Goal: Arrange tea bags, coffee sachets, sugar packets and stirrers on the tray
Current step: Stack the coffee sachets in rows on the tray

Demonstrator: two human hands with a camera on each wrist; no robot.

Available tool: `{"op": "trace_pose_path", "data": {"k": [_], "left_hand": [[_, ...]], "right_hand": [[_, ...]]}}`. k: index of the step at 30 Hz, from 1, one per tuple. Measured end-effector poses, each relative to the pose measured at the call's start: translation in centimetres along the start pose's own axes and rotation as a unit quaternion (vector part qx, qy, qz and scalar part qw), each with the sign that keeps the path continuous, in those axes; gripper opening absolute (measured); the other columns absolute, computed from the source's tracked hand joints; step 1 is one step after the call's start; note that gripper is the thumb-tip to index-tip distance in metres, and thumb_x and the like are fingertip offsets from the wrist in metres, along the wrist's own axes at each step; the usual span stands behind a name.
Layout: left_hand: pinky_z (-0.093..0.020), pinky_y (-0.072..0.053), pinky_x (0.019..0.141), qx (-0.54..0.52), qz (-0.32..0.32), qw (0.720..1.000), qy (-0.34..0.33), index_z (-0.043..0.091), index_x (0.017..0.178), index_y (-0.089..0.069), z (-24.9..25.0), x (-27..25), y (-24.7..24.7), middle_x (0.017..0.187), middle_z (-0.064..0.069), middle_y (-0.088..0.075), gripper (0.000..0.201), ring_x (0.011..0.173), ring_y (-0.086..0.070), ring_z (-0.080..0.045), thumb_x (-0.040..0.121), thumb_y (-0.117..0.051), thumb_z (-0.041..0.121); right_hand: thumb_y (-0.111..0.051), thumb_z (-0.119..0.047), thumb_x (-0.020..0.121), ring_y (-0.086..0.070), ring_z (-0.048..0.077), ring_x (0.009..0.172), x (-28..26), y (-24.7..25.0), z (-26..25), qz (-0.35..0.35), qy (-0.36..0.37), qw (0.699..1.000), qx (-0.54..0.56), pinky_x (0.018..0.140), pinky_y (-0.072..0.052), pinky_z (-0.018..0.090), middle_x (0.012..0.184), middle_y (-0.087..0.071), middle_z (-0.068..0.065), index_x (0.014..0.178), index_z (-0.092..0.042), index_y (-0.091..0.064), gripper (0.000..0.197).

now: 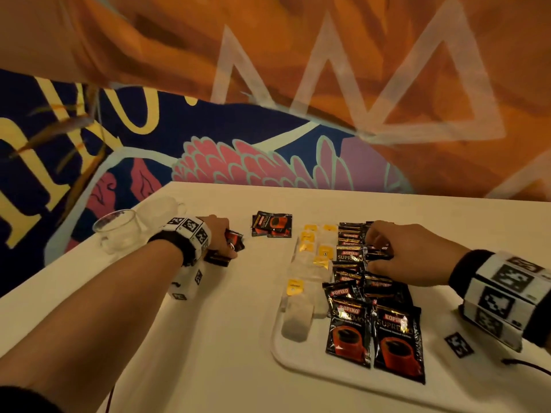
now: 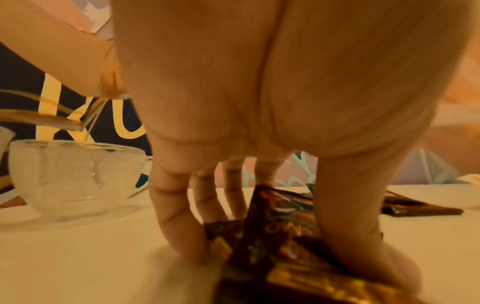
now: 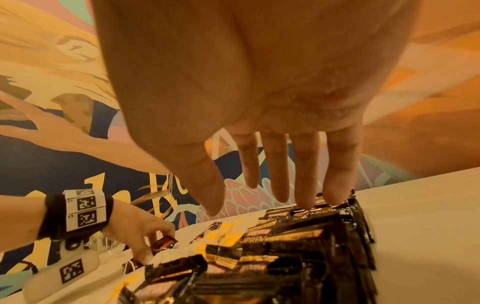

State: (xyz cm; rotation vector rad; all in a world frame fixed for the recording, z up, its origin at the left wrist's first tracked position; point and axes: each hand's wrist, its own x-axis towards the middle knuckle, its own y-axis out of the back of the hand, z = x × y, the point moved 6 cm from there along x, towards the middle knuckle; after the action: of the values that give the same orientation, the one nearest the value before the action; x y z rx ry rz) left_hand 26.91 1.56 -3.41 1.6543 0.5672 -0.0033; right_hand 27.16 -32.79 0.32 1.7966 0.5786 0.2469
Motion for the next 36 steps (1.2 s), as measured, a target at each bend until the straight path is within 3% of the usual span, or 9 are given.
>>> {"op": "trace_pose_path", "data": {"k": [3,8,11,14,17,23,28,32,36], "left_hand": [[-0.037,-0.048,0.091,-0.038,-0.008,0.999,0.004,0.017,0.129,-0.036,-0.4,0.1,-0.3,0.116,-0.005,-0.058,0.074,0.102,-0.058,-0.025,0.075,-0.074,0.049],[-0.040,-0.045,0.097,-0.171,0.072,0.975,-0.119,0.024,0.140,-0.027,3.6,1.3,1.4,0.129,-0.009,-0.050,0.079,0.111,-0.054,-0.029,0.078,-0.076,0.022],[-0.049,-0.035,0.107,-0.084,0.089,0.982,-0.143,0.036,0.146,-0.024,6.9,2.6,2.2,0.143,-0.009,-0.031,0.085,0.130,-0.035,-0.032,0.079,-0.075,0.030],[-0.048,-0.030,0.111,0.000,0.029,0.984,-0.176,0.041,0.148,-0.019,9.0,3.7,2.4,0.155,-0.006,-0.019,0.083,0.139,-0.027,-0.034,0.083,-0.070,0.032],[-0.038,-0.041,0.100,0.011,-0.011,0.975,-0.220,0.035,0.142,-0.036,10.0,3.9,3.0,0.138,-0.004,-0.045,0.068,0.121,-0.048,-0.029,0.084,-0.071,0.028],[-0.023,-0.043,0.056,-0.087,-0.012,0.982,-0.170,0.028,0.127,-0.045,8.7,3.8,2.6,0.112,0.000,-0.054,0.058,0.090,-0.054,-0.021,0.079,-0.077,0.028],[-0.027,-0.045,0.071,-0.177,0.040,0.965,-0.188,0.022,0.101,-0.048,7.6,1.9,2.6,0.094,0.003,-0.058,0.044,0.087,-0.057,-0.020,0.073,-0.082,0.022],[-0.026,-0.050,0.063,-0.313,0.135,0.912,-0.226,0.026,0.104,-0.050,8.8,-2.9,6.3,0.097,0.006,-0.060,0.042,0.084,-0.061,-0.016,0.074,-0.080,0.020],[-0.016,-0.051,0.065,-0.327,0.184,0.857,-0.354,0.029,0.115,-0.049,14.6,-10.0,10.3,0.103,0.015,-0.059,0.051,0.090,-0.060,-0.001,0.075,-0.079,0.027]], "right_hand": [[-0.065,-0.045,0.084,-0.056,0.018,0.104,0.0,0.0,0.2,-0.002,0.005,1.000,0.002,0.090,-0.048,0.031,0.123,-0.057,0.000,0.116,-0.030,-0.047,0.040],[-0.064,-0.044,0.086,-0.056,0.016,0.102,-0.2,0.2,1.0,-0.005,-0.003,1.000,0.004,0.089,-0.048,0.030,0.122,-0.056,-0.001,0.111,-0.033,-0.045,0.034],[-0.065,-0.044,0.086,-0.056,0.015,0.103,-0.2,0.5,1.4,-0.001,-0.006,1.000,0.010,0.086,-0.047,0.027,0.122,-0.057,-0.002,0.108,-0.034,-0.044,0.032],[-0.067,-0.043,0.085,-0.056,0.013,0.102,-0.3,0.9,1.7,0.007,-0.004,1.000,0.030,0.082,-0.043,0.023,0.120,-0.057,-0.004,0.108,-0.033,-0.046,0.032],[-0.068,-0.042,0.085,-0.057,0.013,0.101,-0.3,1.0,2.0,0.015,-0.001,0.999,0.046,0.081,-0.043,0.022,0.118,-0.058,-0.006,0.107,-0.033,-0.047,0.031],[-0.069,-0.044,0.082,-0.058,0.011,0.100,-0.1,0.9,1.9,0.038,0.016,0.996,0.084,0.080,-0.042,0.022,0.116,-0.059,-0.008,0.102,-0.033,-0.053,0.028],[-0.070,-0.043,0.081,-0.061,0.008,0.095,-0.2,1.7,1.3,0.069,0.047,0.987,0.137,0.079,-0.047,0.025,0.109,-0.061,-0.012,0.098,-0.033,-0.058,0.023],[-0.069,-0.041,0.082,-0.064,0.007,0.094,-0.8,3.6,0.5,0.147,0.072,0.962,0.217,0.079,-0.050,0.026,0.101,-0.065,-0.013,0.096,-0.028,-0.061,0.021],[-0.066,-0.063,0.070,-0.068,0.012,0.089,-1.6,4.4,-1.0,0.184,0.092,0.905,0.373,0.082,-0.057,0.043,0.099,-0.069,-0.008,0.105,-0.029,-0.060,0.049]]}}
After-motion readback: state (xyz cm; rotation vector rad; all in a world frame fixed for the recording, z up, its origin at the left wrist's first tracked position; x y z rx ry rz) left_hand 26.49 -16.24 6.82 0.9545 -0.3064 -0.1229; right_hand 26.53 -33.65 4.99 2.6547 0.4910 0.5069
